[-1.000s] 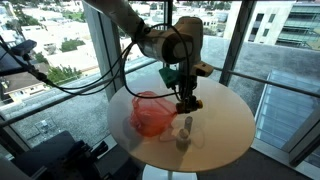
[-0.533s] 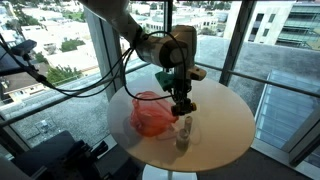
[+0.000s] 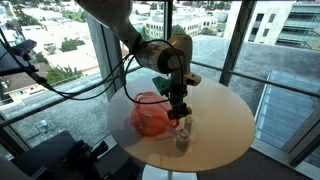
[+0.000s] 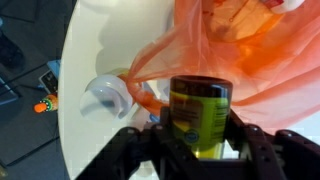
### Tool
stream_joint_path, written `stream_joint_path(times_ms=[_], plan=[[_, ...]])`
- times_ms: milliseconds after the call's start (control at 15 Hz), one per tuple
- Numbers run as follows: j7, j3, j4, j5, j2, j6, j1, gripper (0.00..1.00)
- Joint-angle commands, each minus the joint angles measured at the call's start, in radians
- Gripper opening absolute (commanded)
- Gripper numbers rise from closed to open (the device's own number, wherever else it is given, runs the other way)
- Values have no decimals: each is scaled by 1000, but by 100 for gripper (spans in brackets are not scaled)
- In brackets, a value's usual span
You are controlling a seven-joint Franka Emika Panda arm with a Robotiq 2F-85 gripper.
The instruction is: Pick up the brown medicine bottle with a yellow lid and put it on the table
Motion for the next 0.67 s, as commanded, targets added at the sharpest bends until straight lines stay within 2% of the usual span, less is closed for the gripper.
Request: stream_joint_path(times_ms=[0, 600], plan=[[4, -3, 37, -7, 13, -10, -9, 28], [-13, -8, 76, 22, -35, -7, -59, 28]])
